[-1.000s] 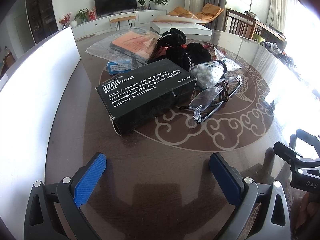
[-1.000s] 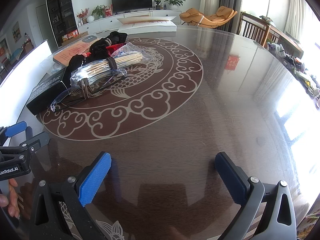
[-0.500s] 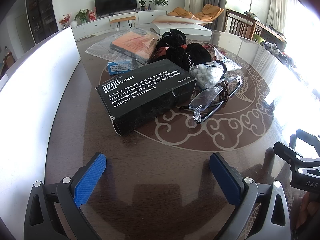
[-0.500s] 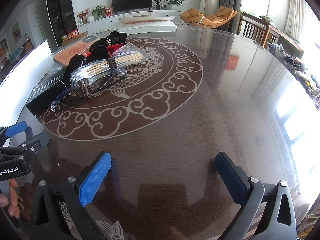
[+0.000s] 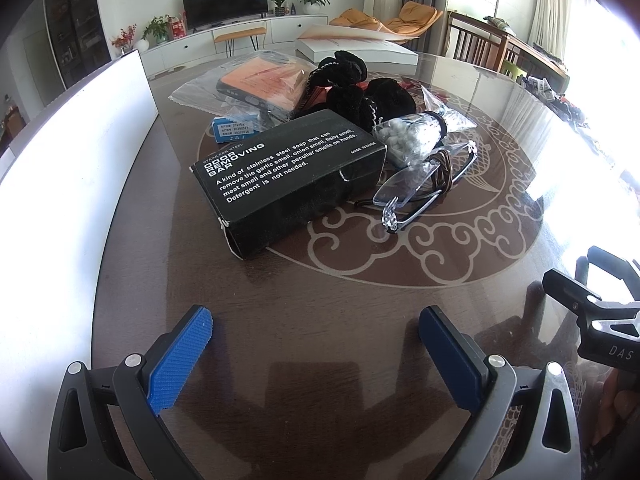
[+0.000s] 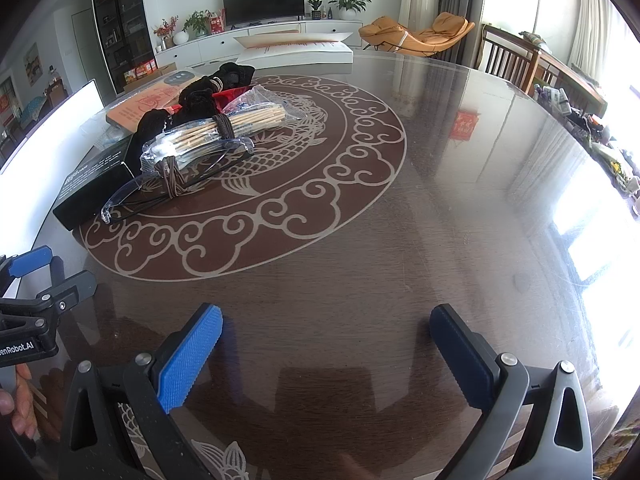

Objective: Organize objects

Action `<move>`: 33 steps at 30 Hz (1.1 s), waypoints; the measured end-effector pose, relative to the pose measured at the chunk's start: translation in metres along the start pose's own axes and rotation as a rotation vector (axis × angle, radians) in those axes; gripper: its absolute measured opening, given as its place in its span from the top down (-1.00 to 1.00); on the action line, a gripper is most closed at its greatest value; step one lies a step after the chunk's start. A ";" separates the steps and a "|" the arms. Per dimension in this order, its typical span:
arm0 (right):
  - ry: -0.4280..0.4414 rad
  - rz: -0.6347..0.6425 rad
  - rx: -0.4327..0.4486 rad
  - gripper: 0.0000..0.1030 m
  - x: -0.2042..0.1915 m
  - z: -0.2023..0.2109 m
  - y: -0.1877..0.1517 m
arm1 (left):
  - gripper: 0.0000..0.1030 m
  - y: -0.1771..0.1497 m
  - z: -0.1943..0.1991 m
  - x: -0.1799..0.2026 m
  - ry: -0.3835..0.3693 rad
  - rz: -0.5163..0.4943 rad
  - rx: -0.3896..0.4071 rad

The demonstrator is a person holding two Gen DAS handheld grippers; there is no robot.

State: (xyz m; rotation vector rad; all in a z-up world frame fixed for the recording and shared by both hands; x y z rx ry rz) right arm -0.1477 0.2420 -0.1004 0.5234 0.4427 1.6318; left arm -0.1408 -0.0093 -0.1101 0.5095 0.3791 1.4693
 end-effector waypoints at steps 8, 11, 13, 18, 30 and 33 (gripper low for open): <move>0.000 0.000 0.000 -1.00 0.000 0.000 0.000 | -1.00 -0.022 0.014 -0.001 -0.039 -0.023 -0.033; -0.001 0.000 0.000 -1.00 0.000 0.000 0.000 | -1.00 -0.023 0.021 -0.004 -0.064 0.012 -0.037; 0.000 0.000 0.000 -1.00 0.000 0.000 0.000 | -1.00 -0.022 0.026 -0.005 -0.080 0.034 -0.034; 0.000 0.000 0.000 -1.00 0.000 0.000 0.000 | -1.00 -0.011 0.042 -0.004 -0.113 0.057 -0.003; 0.000 0.000 0.000 -1.00 0.000 0.000 0.000 | -1.00 0.010 0.069 0.008 -0.162 0.068 0.051; 0.000 0.000 0.000 -1.00 0.000 0.000 0.000 | -1.00 0.013 0.074 0.010 -0.177 0.073 0.057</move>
Point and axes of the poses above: each gripper's, at about its wrist camera, not at the fingertips, and z roughly against the way its jaws point, x to its right, y to its top, the point moved 8 cm from there along -z, roughly the way its jaws point, and after that the axes turned 7 degrees about z, right-handed, at the moved point
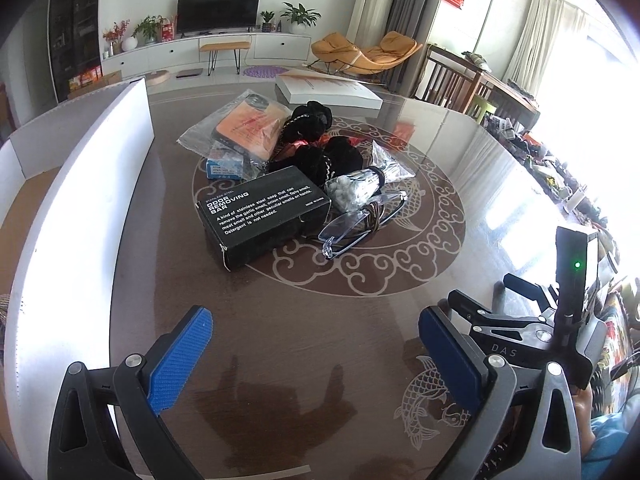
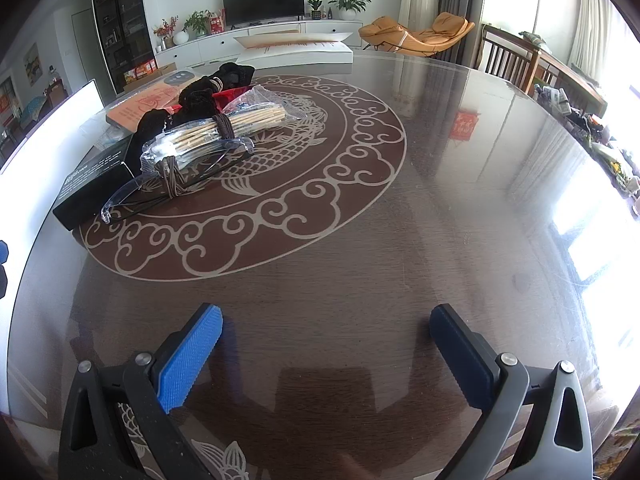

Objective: Organize objects

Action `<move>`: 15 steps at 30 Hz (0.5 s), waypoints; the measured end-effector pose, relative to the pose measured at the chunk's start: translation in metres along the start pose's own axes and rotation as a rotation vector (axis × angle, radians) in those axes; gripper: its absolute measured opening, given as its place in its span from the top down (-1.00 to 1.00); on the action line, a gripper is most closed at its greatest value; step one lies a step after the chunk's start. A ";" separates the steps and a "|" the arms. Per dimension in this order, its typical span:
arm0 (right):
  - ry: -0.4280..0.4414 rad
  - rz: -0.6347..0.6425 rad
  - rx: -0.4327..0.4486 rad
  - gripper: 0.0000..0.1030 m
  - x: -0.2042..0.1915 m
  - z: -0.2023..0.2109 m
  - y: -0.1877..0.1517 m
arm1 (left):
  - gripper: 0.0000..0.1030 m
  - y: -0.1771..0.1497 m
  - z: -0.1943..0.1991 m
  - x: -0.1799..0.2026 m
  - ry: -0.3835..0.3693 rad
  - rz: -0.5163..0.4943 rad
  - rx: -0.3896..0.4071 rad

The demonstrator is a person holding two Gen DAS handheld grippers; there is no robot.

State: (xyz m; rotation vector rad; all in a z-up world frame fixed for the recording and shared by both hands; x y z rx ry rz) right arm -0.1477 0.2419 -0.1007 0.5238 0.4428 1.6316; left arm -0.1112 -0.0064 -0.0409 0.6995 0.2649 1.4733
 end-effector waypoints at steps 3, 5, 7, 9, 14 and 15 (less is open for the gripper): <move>0.000 0.000 0.000 -1.00 0.000 0.000 0.000 | -1.00 0.006 0.008 0.001 -0.018 0.006 0.008; 0.000 0.000 0.000 -1.00 0.000 0.000 0.000 | -1.00 0.012 0.015 0.001 -0.027 0.010 0.018; 0.000 0.000 0.000 -1.00 0.000 0.000 0.000 | -1.00 0.021 0.024 -0.001 -0.036 0.018 0.038; 0.000 0.000 0.000 -1.00 0.000 0.000 0.000 | -1.00 0.030 0.036 -0.003 -0.045 0.030 0.063; 0.000 0.000 0.000 -1.00 0.000 0.000 0.000 | -1.00 0.052 0.064 -0.010 -0.073 0.064 0.128; 0.000 0.000 0.000 -1.00 0.000 0.000 0.000 | -1.00 0.055 0.069 -0.010 -0.078 0.068 0.139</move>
Point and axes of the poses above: each gripper's, at about its wrist camera, not at the fingertips, and z roughly against the way its jaws point, x to its right, y to its top, the point moved 8 cm from there along -z, roughly the way its jaws point, and after that the axes turned 7 degrees about z, right-handed, at the moved point
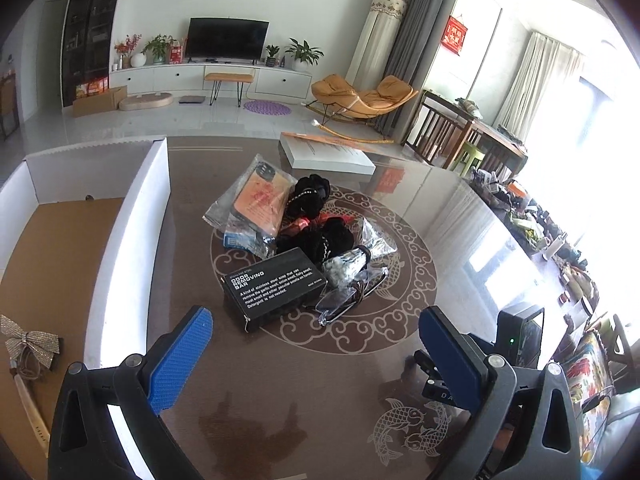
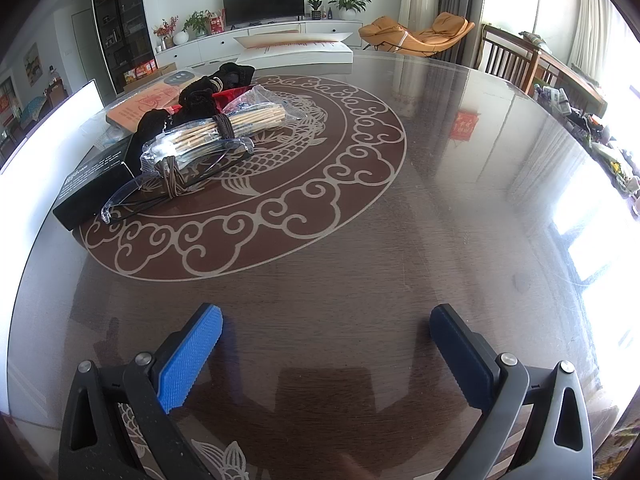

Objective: Organize objects

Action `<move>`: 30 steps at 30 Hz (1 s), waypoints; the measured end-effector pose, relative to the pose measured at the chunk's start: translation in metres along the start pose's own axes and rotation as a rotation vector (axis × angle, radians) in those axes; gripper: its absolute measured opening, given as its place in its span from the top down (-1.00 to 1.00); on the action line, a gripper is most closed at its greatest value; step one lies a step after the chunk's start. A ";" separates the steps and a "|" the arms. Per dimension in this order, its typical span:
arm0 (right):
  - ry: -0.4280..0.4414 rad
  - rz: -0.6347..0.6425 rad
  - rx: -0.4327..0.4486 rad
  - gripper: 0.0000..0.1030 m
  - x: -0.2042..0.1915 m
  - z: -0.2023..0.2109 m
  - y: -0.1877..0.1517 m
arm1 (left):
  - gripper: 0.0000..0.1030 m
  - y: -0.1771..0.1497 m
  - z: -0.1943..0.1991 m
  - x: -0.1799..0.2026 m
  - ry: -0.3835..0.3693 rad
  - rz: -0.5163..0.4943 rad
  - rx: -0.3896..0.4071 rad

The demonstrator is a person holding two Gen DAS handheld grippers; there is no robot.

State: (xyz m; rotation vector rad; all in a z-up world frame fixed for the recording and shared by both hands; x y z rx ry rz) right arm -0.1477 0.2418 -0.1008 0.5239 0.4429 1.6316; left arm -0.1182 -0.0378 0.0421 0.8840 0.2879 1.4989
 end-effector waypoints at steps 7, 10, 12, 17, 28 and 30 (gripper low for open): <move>0.000 0.000 0.000 -1.00 0.000 0.000 0.000 | -1.00 0.013 0.013 0.000 -0.009 0.006 0.031; 0.000 0.000 0.000 -1.00 0.000 0.000 0.000 | -1.00 0.010 0.013 -0.001 -0.009 0.009 0.027; 0.000 0.000 0.000 -1.00 0.000 0.000 0.000 | -1.00 0.009 0.013 -0.002 -0.012 0.014 0.024; 0.000 0.000 0.000 -1.00 0.000 0.000 0.000 | -1.00 0.009 0.013 -0.002 -0.017 0.021 0.023; 0.000 0.000 0.000 -1.00 0.000 0.000 0.000 | -1.00 0.009 0.014 -0.003 -0.028 0.039 0.021; 0.000 0.000 0.000 -1.00 0.000 0.000 0.000 | -1.00 0.009 0.015 -0.003 -0.029 0.039 0.020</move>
Point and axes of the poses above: each gripper's, at about its wrist camera, not at the fingertips, and z roughly against the way its jaws point, x to its right, y to its top, the point moved 8 cm from there along -z, roughly the way its jaws point, and after that the axes turned 7 degrees about z, right-handed, at the moved point
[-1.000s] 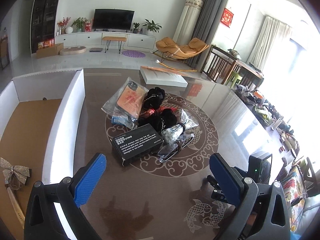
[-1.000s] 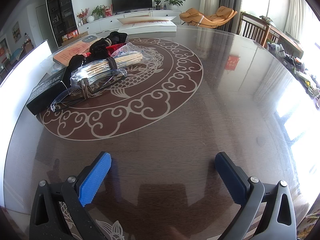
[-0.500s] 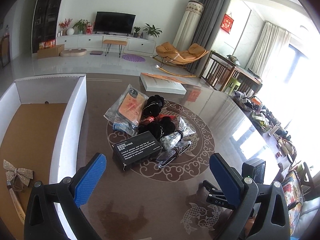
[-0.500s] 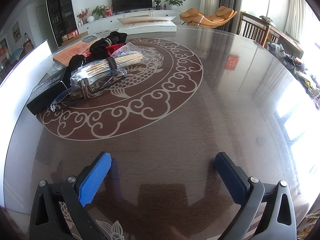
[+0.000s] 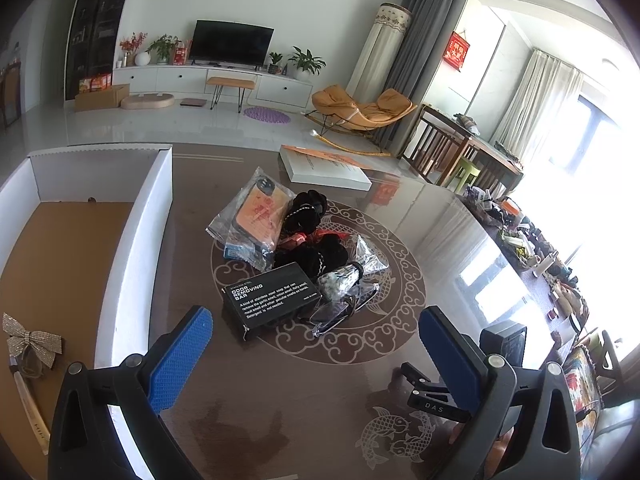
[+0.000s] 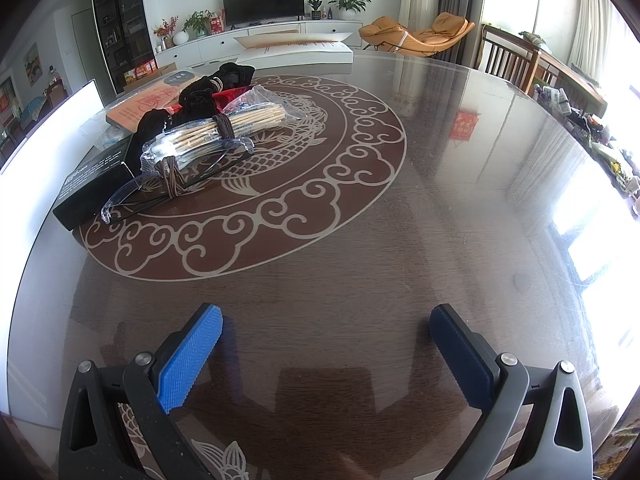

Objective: Organize objects

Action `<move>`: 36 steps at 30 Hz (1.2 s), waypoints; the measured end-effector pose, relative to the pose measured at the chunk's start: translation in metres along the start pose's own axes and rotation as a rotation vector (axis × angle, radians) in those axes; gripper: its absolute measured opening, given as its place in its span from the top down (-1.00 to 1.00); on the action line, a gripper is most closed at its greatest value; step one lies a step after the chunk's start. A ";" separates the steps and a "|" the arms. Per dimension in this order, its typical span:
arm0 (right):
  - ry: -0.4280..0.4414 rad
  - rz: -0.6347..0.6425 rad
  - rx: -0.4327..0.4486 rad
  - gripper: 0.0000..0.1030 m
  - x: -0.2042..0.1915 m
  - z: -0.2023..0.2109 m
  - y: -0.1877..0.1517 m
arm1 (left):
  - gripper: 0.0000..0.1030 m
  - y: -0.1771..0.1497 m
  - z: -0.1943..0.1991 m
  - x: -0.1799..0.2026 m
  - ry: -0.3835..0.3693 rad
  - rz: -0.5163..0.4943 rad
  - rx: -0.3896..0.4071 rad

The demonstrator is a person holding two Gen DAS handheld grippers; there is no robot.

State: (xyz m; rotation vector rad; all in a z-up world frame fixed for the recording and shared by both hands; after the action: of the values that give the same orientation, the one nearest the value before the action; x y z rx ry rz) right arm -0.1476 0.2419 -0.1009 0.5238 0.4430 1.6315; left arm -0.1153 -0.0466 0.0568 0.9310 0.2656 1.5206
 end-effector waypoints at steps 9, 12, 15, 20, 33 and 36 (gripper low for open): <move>0.000 0.000 0.000 -1.00 0.000 0.000 0.000 | -1.00 -0.001 0.000 0.003 -0.003 -0.004 0.002; 0.000 0.000 0.000 -1.00 0.000 0.000 0.000 | -1.00 -0.002 -0.001 0.004 -0.004 -0.005 -0.002; 0.000 0.000 0.000 -1.00 0.000 0.000 0.000 | -1.00 -0.003 -0.002 0.005 -0.005 -0.005 -0.005; 0.000 0.000 0.000 -1.00 0.000 0.000 0.000 | -1.00 -0.004 -0.003 0.006 -0.006 -0.005 -0.004; 0.000 0.000 0.000 -1.00 0.000 -0.001 0.000 | -1.00 -0.004 -0.002 0.006 -0.008 -0.001 -0.002; 0.000 0.000 0.000 -1.00 0.000 -0.001 0.000 | -1.00 -0.004 -0.003 0.005 -0.008 -0.002 -0.006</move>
State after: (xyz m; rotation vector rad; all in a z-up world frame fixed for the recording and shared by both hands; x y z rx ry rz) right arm -0.1480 0.2418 -0.1013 0.5243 0.4432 1.6312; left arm -0.1141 -0.0402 0.0547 0.9314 0.2557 1.5153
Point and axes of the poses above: each gripper's, at about its wrist camera, not at the fingertips, and z roughly against the way its jaws point, x to its right, y to its top, the point moved 8 cm from there along -z, roughly the way its jaws point, and after that the axes turned 7 degrees about z, right-handed, at the moved point
